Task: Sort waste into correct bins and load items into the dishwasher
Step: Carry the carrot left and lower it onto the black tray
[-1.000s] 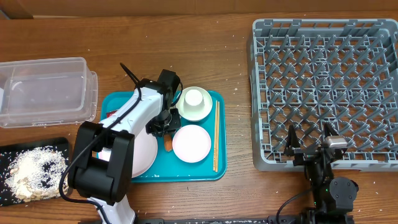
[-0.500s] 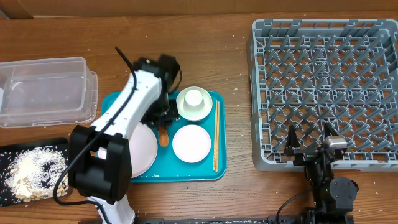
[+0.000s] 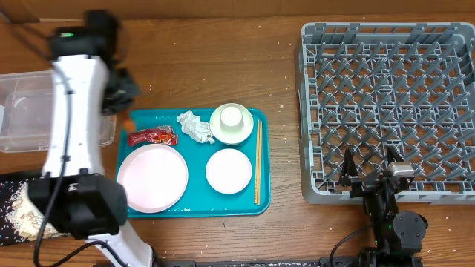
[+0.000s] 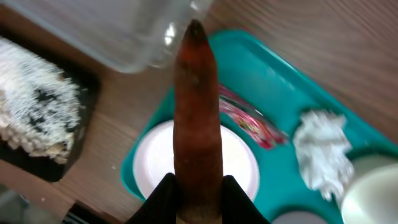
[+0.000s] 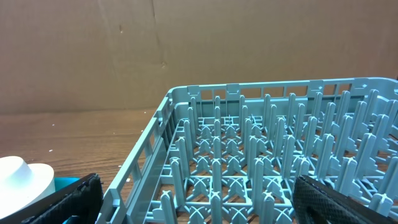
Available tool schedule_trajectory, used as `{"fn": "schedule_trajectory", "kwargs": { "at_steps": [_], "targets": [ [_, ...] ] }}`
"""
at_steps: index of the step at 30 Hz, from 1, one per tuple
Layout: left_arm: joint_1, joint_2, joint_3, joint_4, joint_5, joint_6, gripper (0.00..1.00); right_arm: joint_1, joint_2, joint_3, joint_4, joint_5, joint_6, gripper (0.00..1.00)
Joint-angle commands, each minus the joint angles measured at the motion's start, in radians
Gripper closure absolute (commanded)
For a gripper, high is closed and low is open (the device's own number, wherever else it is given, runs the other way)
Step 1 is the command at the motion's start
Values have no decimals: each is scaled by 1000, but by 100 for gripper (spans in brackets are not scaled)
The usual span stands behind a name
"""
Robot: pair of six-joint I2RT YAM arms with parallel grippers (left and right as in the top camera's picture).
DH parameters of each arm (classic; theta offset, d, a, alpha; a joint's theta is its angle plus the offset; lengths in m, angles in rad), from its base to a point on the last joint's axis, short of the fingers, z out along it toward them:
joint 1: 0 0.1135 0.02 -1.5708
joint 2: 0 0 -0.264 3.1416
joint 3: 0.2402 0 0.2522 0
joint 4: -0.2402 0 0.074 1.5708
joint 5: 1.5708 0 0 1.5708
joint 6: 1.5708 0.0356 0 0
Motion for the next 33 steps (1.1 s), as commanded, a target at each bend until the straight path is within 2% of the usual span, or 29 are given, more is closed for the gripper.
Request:
{"fn": "schedule_trajectory", "kwargs": {
  "at_steps": [1,3,15,21,29,33],
  "targets": [
    [134,2,11,-1,-23,-57,90,4,-10,-10,5,9,5,0],
    [224,2,0,5,11,-61,91,4,-10,-10,5,10,5,0],
    [570,3,-43,62,55,-87,88,4,-10,-10,5,9,5,0],
    [657,3,-188,148,72,-87,88,4,-10,-10,5,9,5,0],
    [690,3,-472,344,72,-90,85,4,-10,-10,5,10,5,0],
    [705,3,-536,396,68,-99,85,4,-10,-10,5,9,5,0]
  ]
}}
